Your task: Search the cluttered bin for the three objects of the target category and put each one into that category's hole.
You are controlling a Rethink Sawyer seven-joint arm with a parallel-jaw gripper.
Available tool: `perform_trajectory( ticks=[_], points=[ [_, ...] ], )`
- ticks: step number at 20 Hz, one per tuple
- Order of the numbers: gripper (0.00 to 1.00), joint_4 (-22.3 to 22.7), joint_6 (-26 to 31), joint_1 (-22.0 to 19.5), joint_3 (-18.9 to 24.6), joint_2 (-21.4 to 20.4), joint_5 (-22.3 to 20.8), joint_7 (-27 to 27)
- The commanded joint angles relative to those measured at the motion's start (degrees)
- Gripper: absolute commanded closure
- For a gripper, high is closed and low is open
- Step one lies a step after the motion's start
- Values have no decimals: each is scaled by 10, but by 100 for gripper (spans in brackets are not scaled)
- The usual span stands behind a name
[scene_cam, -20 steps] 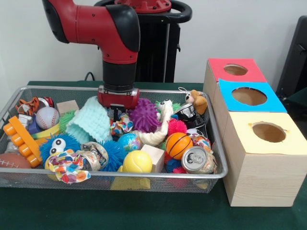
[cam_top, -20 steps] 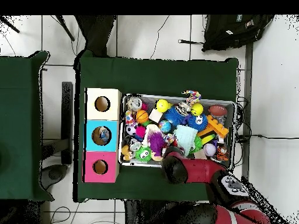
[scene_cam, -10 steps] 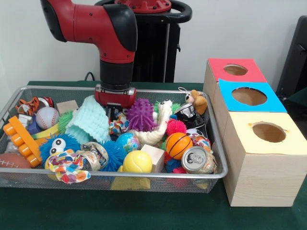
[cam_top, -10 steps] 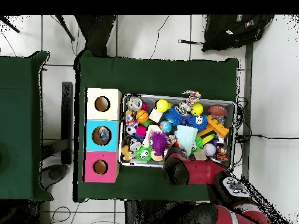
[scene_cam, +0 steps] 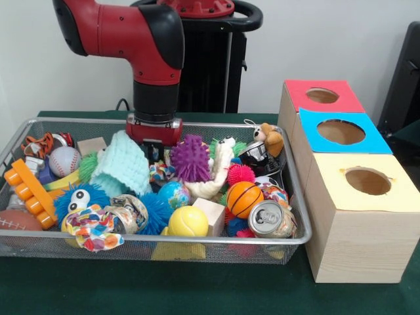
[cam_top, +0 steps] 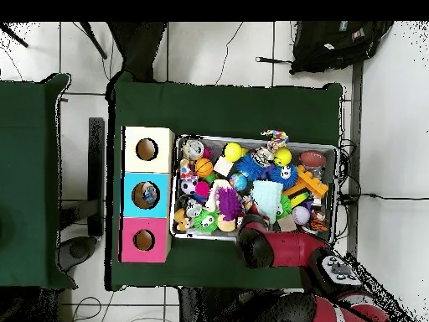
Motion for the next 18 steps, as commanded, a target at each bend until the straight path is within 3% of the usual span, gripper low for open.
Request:
perform_trajectory(
  ticks=[1,8,9,14,18],
  points=[
    [100,-3,79,-43,-44,65,-60,-13],
    [100,-2,44,-88,-11,57,-99,-15],
    [0,-5,39,-90,-9,56,-109,-9],
    [0,-11,35,-95,-3,54,-120,-9],
    [0,0,27,-66,-25,51,-108,21]
  ],
)
